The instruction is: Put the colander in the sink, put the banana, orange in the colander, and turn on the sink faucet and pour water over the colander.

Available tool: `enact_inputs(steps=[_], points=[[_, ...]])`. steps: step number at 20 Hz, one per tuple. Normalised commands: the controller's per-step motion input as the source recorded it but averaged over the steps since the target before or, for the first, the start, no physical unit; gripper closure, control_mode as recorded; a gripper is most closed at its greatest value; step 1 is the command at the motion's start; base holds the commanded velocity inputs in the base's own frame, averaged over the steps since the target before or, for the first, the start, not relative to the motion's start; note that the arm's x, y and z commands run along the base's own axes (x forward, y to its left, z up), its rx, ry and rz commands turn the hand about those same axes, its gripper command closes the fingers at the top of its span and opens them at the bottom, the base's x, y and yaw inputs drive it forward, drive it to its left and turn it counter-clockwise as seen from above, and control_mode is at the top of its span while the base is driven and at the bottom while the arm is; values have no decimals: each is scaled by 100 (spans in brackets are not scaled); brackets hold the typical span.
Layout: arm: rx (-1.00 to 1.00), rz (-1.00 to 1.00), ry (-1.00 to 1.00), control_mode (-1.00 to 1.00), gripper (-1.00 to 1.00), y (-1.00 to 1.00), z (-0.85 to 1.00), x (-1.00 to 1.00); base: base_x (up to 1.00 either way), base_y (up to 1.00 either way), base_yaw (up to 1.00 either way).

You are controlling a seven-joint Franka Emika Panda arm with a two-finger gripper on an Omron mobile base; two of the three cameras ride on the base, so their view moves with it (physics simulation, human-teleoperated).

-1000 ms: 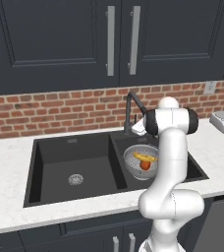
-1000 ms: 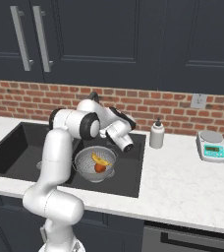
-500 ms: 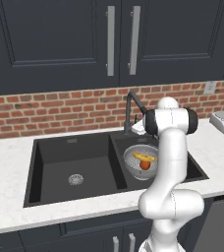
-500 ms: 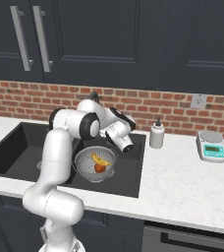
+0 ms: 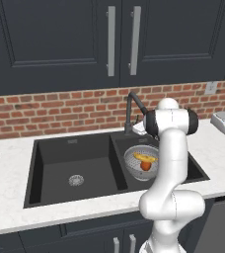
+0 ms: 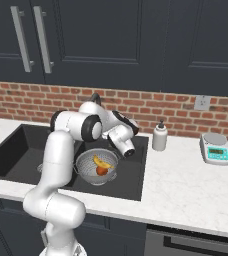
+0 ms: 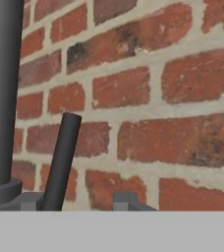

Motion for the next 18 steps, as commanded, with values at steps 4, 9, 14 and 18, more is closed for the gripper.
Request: enact_inputs(steps=[4,9,14,18], points=[[12,-8,1,-100,100,-56,0,31,0,0,0],[14,-9,2,-100,100,-71,0,22,0,0,0],[15,-8,5,-100,100,-76,0,20,0,0,0],[14,-6,10,-100,100,-76,0,22,0,0,0]])
